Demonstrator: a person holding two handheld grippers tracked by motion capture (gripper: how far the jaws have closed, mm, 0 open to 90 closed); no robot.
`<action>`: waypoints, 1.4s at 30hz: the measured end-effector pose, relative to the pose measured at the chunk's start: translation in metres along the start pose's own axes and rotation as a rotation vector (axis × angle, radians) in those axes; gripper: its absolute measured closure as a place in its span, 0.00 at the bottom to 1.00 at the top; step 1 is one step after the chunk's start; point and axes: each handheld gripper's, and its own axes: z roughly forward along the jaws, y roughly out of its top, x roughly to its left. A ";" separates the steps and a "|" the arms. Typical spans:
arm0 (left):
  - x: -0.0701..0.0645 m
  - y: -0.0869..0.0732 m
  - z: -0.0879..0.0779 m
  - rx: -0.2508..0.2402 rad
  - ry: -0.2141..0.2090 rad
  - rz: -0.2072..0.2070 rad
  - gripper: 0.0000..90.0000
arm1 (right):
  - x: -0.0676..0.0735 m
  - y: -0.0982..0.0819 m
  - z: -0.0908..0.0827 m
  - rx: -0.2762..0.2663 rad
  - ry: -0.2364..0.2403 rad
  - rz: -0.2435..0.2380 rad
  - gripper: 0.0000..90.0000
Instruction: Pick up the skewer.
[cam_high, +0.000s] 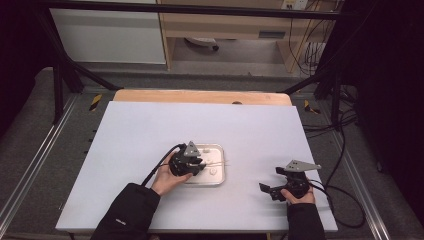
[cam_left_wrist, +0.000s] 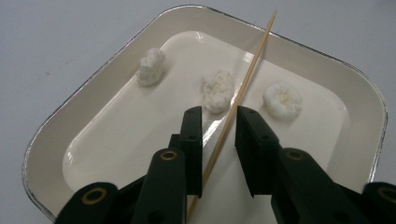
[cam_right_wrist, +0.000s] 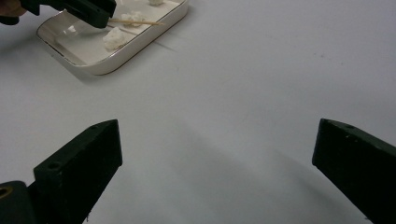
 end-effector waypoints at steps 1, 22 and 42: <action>0.000 0.000 0.000 0.001 -0.002 0.000 0.83 | 0.000 0.000 0.000 0.000 0.000 0.000 0.02; -0.002 -0.003 -0.008 -0.016 -0.021 -0.003 0.98 | 0.000 0.000 0.000 0.001 0.000 -0.003 0.02; -0.009 -0.004 -0.045 -0.015 0.014 -0.013 0.98 | 0.037 0.028 0.015 0.031 -0.090 -0.217 0.01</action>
